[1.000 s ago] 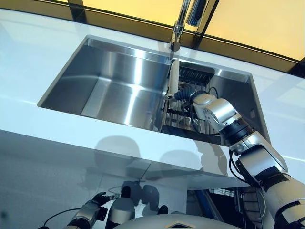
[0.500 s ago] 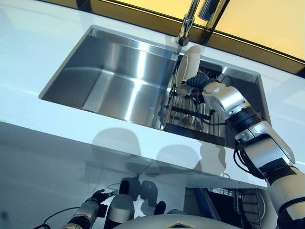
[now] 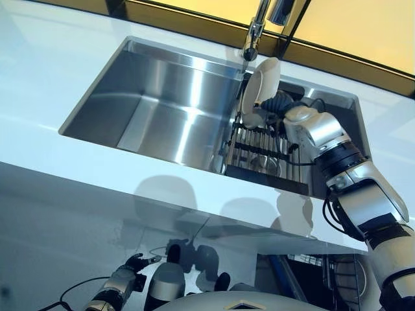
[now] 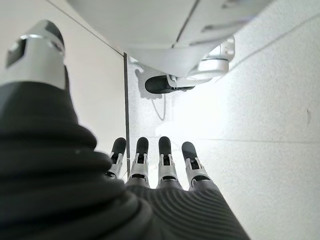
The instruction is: Take plates into dishwasher
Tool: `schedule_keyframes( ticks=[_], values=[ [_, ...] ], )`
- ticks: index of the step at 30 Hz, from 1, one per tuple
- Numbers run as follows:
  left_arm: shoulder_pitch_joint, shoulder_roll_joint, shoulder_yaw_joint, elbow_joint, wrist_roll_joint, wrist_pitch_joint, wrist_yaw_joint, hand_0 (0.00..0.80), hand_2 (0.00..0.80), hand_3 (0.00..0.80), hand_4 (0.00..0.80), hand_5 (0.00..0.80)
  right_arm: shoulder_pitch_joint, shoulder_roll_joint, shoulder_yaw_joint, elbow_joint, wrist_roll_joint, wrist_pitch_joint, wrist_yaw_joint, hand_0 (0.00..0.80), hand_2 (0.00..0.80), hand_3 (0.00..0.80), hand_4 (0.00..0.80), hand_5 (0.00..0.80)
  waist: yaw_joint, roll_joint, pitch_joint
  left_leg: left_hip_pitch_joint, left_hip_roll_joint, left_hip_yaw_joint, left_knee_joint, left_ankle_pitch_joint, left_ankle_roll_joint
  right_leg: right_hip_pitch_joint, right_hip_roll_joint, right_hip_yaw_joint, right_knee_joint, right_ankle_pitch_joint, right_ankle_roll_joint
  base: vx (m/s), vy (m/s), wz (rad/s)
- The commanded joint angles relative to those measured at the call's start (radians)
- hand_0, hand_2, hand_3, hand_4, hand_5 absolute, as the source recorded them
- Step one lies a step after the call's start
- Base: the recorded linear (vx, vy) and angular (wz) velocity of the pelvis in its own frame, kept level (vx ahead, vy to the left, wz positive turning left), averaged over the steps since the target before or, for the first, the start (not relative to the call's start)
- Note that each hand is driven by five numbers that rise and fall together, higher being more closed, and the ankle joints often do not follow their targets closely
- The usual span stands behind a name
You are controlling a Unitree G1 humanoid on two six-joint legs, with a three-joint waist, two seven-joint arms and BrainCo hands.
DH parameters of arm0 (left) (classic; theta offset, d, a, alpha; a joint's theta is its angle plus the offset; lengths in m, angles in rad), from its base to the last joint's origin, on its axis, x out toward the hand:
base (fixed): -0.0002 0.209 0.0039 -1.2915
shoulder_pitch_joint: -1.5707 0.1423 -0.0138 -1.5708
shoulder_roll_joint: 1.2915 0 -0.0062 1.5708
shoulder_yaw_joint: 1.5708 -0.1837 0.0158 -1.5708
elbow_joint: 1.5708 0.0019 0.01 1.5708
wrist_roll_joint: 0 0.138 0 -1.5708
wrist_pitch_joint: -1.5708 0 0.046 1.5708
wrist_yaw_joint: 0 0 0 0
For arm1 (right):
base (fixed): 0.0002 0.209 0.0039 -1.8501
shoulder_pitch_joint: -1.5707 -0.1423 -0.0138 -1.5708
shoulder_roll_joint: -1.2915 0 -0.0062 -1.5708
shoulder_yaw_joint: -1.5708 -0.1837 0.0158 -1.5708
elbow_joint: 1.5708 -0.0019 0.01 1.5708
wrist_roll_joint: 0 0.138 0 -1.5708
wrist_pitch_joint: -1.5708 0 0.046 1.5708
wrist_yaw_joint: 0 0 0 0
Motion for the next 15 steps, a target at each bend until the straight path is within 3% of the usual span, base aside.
schedule_keyframes(
  ticks=[1, 15],
  values=[
    [-0.011, 0.009, -0.07, 0.031, 0.044, 0.001, -0.009, 0.0, 0.0, 0.0, 0.0, 0.0, -0.048, -0.136, -0.003, -0.055, -0.005, -0.068, 0.028, 0.8, 0.8, 0.8, 0.8, 0.8, -0.021, 0.022, -0.085, 0.089, 0.053, 0.088, 0.007, -0.108, -0.032, -0.046, -0.057, 0.062, 0.015, 0.059, 0.076, 0.013, -0.009, -0.1],
    [-0.035, 0.014, -0.038, 0.049, 0.093, 0.004, -0.034, 0.0, 0.0, 0.0, 0.0, 0.0, 0.141, -0.294, -0.143, -0.205, 0.002, -0.085, 0.099, 0.8, 0.8, 0.8, 0.8, 0.8, -0.133, 0.02, -0.093, 0.122, 0.058, 0.158, 0.016, -0.132, -0.02, -0.064, -0.037, 0.142, 0.027, 0.055, 0.077, 0.012, -0.024, -0.21]
  ],
)
